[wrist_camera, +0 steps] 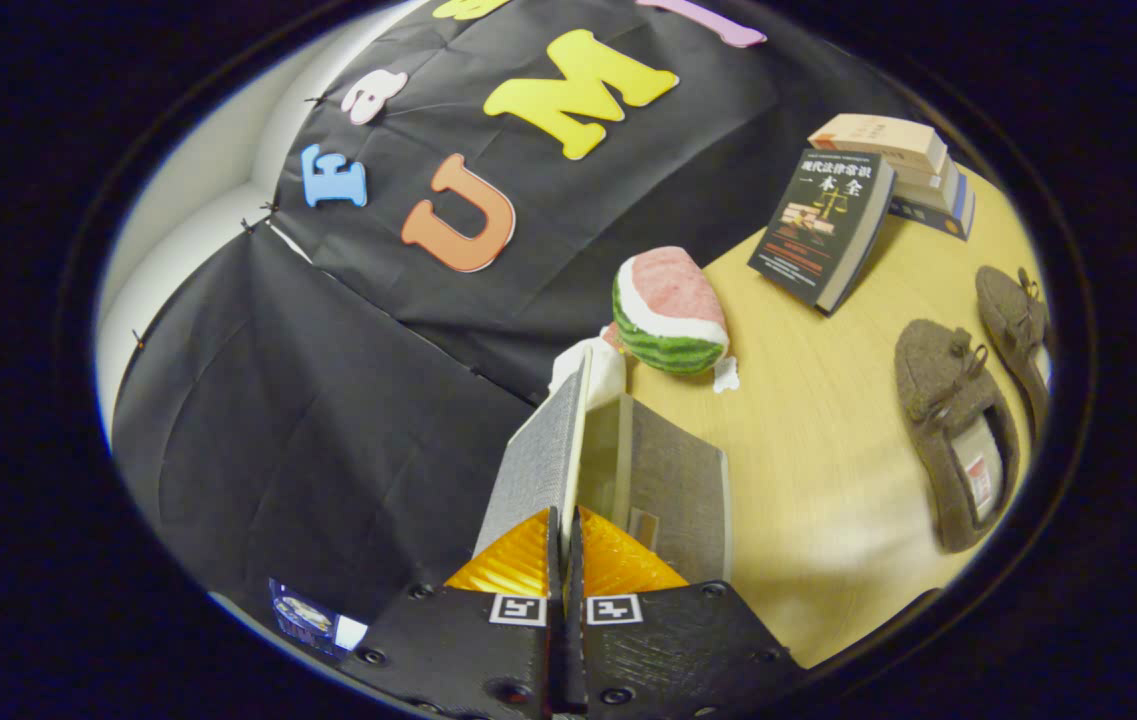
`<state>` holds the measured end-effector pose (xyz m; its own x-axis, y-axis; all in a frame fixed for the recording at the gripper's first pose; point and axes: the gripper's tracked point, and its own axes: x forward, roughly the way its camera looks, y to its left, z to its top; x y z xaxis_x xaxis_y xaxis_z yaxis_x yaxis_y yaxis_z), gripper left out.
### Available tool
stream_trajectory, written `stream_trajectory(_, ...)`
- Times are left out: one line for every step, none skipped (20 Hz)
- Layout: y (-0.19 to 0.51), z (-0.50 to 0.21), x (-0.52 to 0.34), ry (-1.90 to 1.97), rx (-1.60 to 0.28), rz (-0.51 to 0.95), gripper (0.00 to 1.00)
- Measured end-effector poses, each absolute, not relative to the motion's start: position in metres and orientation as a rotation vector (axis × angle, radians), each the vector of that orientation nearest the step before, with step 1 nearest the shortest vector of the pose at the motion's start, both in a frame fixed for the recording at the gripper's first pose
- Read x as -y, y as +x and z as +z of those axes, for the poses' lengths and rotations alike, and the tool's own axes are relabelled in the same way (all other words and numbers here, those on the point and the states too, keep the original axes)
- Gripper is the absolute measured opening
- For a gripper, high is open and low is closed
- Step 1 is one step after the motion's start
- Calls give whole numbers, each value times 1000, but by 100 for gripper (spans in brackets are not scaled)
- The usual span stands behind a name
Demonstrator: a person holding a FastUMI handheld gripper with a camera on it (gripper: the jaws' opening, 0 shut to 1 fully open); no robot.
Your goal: Open the storage box then place both shoes into the box .Put the left shoe in first, then the right shoe, with the right side of both shoes facing outward in a uniform manner.
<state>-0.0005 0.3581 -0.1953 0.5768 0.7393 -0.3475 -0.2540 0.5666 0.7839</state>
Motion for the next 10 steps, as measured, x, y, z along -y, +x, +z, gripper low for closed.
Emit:
stream_trajectory(0, -179, -362, 737, -715, 666, 0)
stream_trajectory(0, -162, -369, 724, -692, 685, 0)
stream_trajectory(0, -144, -378, 707, -668, 707, 0)
stream_trajectory(-2, -126, -389, 688, -647, 732, 0)
stream_trajectory(-4, -110, -402, 672, -630, 763, 0)
stream_trajectory(-8, -96, -416, 654, -616, 791, 0)
stream_trajectory(-10, -82, -432, 631, -603, 817, 0)
stream_trajectory(-13, -73, -449, 606, -593, 842, 0)
stream_trajectory(-15, -66, -465, 583, -588, 862, 0)
stream_trajectory(-18, -63, -481, 560, -582, 879, 0)
